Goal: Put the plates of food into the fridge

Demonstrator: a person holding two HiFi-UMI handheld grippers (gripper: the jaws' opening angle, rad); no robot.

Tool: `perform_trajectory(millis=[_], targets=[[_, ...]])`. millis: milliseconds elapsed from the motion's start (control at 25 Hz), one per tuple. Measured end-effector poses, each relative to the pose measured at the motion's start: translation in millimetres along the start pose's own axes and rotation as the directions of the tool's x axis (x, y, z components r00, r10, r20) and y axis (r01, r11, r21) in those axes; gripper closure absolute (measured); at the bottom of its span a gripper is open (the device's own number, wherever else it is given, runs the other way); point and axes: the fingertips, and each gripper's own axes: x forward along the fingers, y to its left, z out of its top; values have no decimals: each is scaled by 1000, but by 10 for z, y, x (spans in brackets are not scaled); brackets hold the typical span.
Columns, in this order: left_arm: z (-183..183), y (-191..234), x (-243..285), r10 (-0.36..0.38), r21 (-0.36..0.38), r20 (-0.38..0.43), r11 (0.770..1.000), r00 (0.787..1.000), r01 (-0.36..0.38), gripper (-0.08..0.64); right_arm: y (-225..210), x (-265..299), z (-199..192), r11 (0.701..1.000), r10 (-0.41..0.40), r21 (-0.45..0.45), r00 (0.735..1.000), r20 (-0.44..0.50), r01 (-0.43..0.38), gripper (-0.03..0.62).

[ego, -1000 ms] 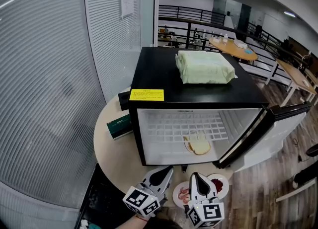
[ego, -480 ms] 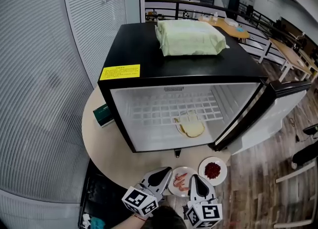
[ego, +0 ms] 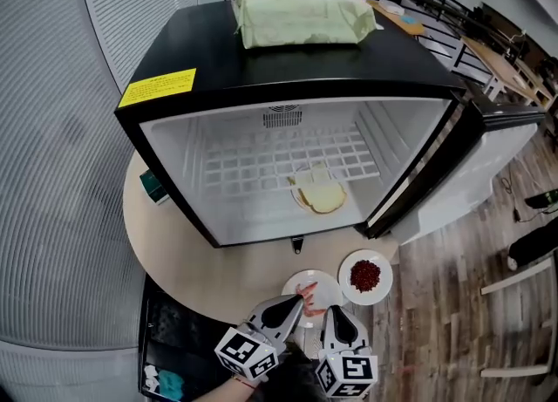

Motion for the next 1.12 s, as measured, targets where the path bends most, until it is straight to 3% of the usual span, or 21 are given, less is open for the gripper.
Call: perform_trajectory(millis=[280, 480, 680, 840, 960, 1120], targets=[[-264, -75, -34, 11, -32, -38, 999, 999, -12, 554, -250, -11, -397, 994, -65, 82, 991, -113, 74, 580], [-340, -58, -80, 29, -33, -47, 999, 998, -31, 554, -347, 20, -737, 963, -35, 253, 977, -208, 89, 480], [-380, -32, -124, 47, -36, -53, 998, 997, -49, 554, -343, 91, -929, 887, 23, 453, 970, -242, 92, 456], [-426, -34, -143, 54, -35, -60, 998, 997, -56, 554, -329, 138, -1011, 777, 53, 621, 972, -227, 103, 456], [-453, -29, -157, 59, -41, -64, 997, 996, -62, 554, -273, 183, -1039, 709, 90, 701, 975, -205, 82, 456], [-465, -2, -181, 67, -44, -71, 997, 995, -70, 554, -173, 256, -1113, 647, 151, 761, 970, -188, 47, 456]])
